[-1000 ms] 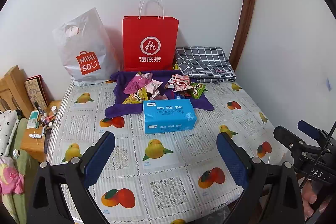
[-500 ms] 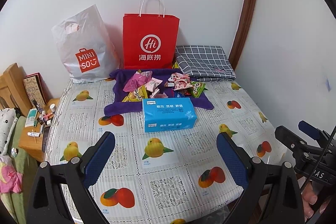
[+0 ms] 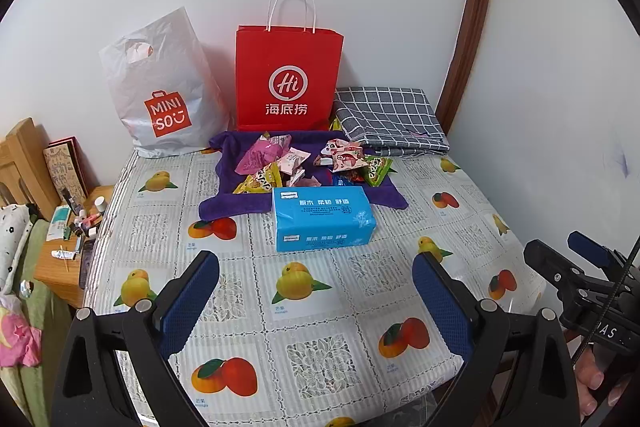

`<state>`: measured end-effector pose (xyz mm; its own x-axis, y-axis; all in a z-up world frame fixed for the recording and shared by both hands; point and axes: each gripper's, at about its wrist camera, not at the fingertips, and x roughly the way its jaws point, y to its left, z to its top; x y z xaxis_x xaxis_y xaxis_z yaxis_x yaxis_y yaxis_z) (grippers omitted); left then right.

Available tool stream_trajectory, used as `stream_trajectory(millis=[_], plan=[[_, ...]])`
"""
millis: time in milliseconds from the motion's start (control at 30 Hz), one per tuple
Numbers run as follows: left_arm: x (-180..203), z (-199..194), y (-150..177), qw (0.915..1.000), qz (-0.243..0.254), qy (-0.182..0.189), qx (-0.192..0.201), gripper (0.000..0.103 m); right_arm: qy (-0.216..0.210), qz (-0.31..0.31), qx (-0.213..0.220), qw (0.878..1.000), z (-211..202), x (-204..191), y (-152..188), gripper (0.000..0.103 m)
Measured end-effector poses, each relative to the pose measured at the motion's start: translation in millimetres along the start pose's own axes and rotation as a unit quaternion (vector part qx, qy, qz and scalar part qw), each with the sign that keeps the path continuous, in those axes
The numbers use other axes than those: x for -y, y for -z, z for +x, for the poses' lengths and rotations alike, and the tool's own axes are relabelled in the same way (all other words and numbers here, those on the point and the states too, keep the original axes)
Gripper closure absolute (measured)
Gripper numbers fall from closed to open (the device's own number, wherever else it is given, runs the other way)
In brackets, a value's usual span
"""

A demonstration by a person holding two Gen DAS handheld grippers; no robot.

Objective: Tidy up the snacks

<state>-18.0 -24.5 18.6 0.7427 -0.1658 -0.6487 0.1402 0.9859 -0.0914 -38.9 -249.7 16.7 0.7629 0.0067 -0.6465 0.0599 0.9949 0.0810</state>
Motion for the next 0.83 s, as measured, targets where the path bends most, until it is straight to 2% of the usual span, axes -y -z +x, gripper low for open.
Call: stream_trajectory(millis=[833], plan=[[-1.1,1.3,1.8,1.0,0.005,0.0,-0.001,0.005,-0.004,0.0,0.003,1.0,-0.6,-4.0,2.6,0.002]])
